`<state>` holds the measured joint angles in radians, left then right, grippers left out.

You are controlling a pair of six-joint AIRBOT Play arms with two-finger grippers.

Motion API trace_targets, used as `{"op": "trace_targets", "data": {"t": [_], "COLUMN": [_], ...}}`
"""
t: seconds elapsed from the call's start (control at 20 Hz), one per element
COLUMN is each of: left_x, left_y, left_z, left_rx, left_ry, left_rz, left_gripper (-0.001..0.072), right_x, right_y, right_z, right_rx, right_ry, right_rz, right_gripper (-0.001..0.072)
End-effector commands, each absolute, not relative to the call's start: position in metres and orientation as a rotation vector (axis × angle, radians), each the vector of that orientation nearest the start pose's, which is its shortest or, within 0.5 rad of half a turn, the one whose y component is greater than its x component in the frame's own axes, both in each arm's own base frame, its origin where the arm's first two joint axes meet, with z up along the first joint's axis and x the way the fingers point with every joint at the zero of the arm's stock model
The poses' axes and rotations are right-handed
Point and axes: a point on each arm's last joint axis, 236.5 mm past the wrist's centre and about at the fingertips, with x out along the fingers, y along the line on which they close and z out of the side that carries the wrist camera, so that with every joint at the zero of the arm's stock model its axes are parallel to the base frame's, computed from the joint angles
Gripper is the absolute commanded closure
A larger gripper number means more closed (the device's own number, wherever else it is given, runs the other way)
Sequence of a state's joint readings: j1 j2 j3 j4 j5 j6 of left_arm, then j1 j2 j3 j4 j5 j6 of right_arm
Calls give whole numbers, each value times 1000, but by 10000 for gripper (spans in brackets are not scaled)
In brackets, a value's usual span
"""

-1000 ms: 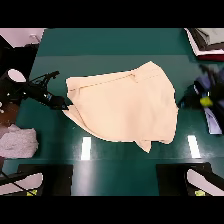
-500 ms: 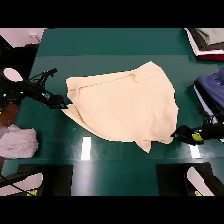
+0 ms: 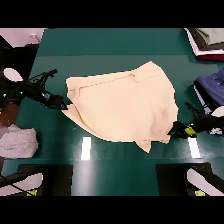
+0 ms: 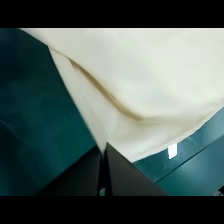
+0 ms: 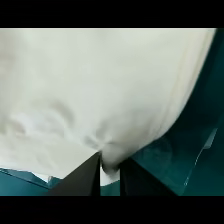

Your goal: Fold the shirts.

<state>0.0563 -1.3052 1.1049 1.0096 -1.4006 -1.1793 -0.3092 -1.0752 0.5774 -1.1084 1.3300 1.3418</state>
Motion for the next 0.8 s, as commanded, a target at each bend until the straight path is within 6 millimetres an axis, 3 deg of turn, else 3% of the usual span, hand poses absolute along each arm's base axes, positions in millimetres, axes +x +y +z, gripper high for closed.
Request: {"op": "trace_targets", "data": {"t": [0.0, 0.1, 0.15, 0.25, 0.3, 0.4, 0.5, 0.65, 0.75], "left_x": [322, 324, 329, 350, 362, 381, 384, 348, 305], "left_y": [-106, -106, -105, -104, -103, -101, -100, -100, -101], "left_z": [10, 14, 23, 66, 100, 181, 277, 418, 492], "left_rx": [-248, -242, -229, -202, -181, -139, -91, -37, 0], "left_ry": [1431, 1416, 1387, 1265, 1170, 954, 702, 328, 120], "left_rz": [-598, -595, -594, -574, -563, -535, -510, -478, -469], "left_gripper": [685, 685, 685, 685, 685, 685, 684, 685, 685], "right_x": [200, 210, 224, 264, 286, 328, 350, 331, 303], "right_y": [41, 38, 35, 29, 23, 6, -5, -4, 4], "right_z": [-78, -68, -54, -6, 27, 118, 233, 384, 457], "right_rx": [491, 442, 418, 372, 350, 304, 236, 138, 82], "right_ry": [1693, 1652, 1589, 1390, 1263, 954, 620, 241, 79], "right_rz": [209, 209, 209, 206, 193, 135, 98, 86, 90], "right_gripper": [689, 689, 690, 690, 690, 690, 691, 691, 691]}}
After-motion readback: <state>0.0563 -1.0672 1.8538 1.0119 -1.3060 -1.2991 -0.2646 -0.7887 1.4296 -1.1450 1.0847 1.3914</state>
